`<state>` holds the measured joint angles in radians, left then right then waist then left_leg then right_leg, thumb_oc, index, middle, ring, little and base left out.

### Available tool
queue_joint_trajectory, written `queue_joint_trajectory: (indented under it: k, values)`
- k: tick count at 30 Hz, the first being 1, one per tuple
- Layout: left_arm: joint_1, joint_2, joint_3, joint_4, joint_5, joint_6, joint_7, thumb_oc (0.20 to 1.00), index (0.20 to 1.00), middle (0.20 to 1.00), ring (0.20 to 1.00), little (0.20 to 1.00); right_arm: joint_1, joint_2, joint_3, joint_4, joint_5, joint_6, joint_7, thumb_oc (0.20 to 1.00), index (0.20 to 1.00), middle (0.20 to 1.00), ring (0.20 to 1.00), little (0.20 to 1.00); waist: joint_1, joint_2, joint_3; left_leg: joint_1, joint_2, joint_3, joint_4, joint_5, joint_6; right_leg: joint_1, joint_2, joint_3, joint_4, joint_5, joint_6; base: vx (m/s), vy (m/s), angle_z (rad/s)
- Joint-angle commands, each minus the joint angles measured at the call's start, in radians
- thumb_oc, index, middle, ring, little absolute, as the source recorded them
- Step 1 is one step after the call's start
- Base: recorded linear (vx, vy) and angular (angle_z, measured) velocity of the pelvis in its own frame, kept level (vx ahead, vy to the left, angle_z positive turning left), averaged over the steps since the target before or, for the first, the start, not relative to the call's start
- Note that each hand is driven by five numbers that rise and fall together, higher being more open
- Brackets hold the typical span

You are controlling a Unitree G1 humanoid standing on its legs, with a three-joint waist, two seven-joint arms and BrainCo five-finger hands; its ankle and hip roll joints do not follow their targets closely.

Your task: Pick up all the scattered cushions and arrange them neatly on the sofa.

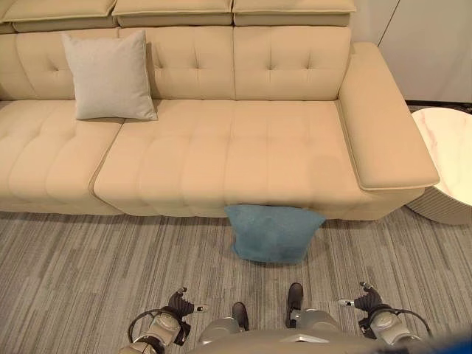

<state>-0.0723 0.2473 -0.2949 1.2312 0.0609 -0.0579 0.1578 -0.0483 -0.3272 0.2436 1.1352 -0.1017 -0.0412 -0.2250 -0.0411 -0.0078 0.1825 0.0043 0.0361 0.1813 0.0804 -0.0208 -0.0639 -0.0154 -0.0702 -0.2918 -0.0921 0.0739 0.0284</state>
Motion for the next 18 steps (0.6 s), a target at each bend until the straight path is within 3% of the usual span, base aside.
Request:
queue_joint_trajectory:
  k: [1, 2, 6, 7, 8, 10, 18]
  values:
    - [-0.03, 0.009, -0.011, -0.032, -0.002, -0.023, -0.003, 1.0, 1.0, 1.0, 1.0, 1.0, -0.024, -0.027, 0.006, 0.012, 0.025, -0.023, -0.014, 1.0, 1.0, 1.0, 1.0, 1.0, -0.024, -0.048, 0.009, -0.06, 0.01, 0.016, 0.136, -0.056, -0.028, -0.017, -0.033, 0.053, 0.11, -0.093, 0.059, 0.08, -0.18, 0.13]
    - [-0.035, 0.006, -0.017, -0.042, -0.007, -0.023, -0.002, 1.0, 1.0, 1.0, 1.0, 1.0, -0.02, -0.03, 0.004, 0.017, 0.033, -0.023, -0.014, 1.0, 1.0, 1.0, 1.0, 1.0, -0.022, -0.054, 0.016, -0.099, 0.026, 0.015, 0.21, -0.033, -0.04, 0.002, -0.029, 0.047, 0.095, -0.098, 0.046, 0.05, -0.104, 0.14]
    - [-0.036, 0.0, -0.029, -0.056, -0.015, -0.02, -0.004, 1.0, 1.0, 1.0, 1.0, 1.0, -0.016, -0.032, 0.009, 0.029, 0.036, -0.016, -0.012, 1.0, 1.0, 1.0, 1.0, 1.0, -0.018, -0.058, 0.019, -0.137, 0.044, 0.016, 0.185, -0.026, -0.029, 0.029, -0.025, 0.041, 0.065, -0.104, 0.045, 0.1, -0.051, 0.31]
    - [-0.031, -0.002, -0.032, -0.052, -0.01, -0.018, -0.004, 1.0, 1.0, 1.0, 1.0, 1.0, -0.015, -0.035, 0.012, 0.032, 0.034, -0.015, -0.013, 1.0, 1.0, 1.0, 1.0, 1.0, -0.013, -0.056, 0.014, -0.146, 0.051, 0.017, 0.118, -0.009, -0.023, 0.033, -0.02, 0.045, 0.057, -0.107, 0.052, 0.28, 0.049, 0.15]
    - [-0.027, 0.0, -0.031, -0.051, -0.016, -0.018, -0.001, 1.0, 1.0, 1.0, 1.0, 1.0, -0.016, -0.034, 0.019, 0.033, 0.032, -0.015, -0.017, 1.0, 1.0, 1.0, 1.0, 1.0, 0.001, -0.051, 0.013, -0.173, 0.061, -0.003, 0.025, 0.055, -0.033, 0.05, -0.004, 0.057, 0.044, -0.123, 0.057, 0.3, 0.081, 0.13]
    - [-0.02, -0.002, -0.025, -0.048, -0.02, -0.015, 0.0, 1.0, 1.0, 1.0, 1.0, 1.0, -0.015, -0.029, 0.021, 0.041, 0.026, -0.01, -0.016, 1.0, 1.0, 1.0, 1.0, 1.0, 0.008, -0.044, 0.01, -0.169, 0.069, -0.013, -0.015, 0.075, -0.036, 0.067, 0.007, 0.072, 0.049, -0.142, 0.059, 0.29, 0.165, -0.26]
    - [-0.019, 0.012, -0.007, -0.04, -0.018, -0.017, 0.007, 1.0, 1.0, 1.0, 1.0, 1.0, -0.031, -0.003, 0.033, 0.036, 0.004, -0.007, -0.009, 1.0, 1.0, 1.0, 1.0, 1.0, 0.022, -0.058, -0.022, -0.118, 0.014, 0.032, -0.01, -0.001, 0.014, 0.059, -0.061, 0.108, 0.108, -0.141, 0.107, 0.16, 0.185, -0.3]
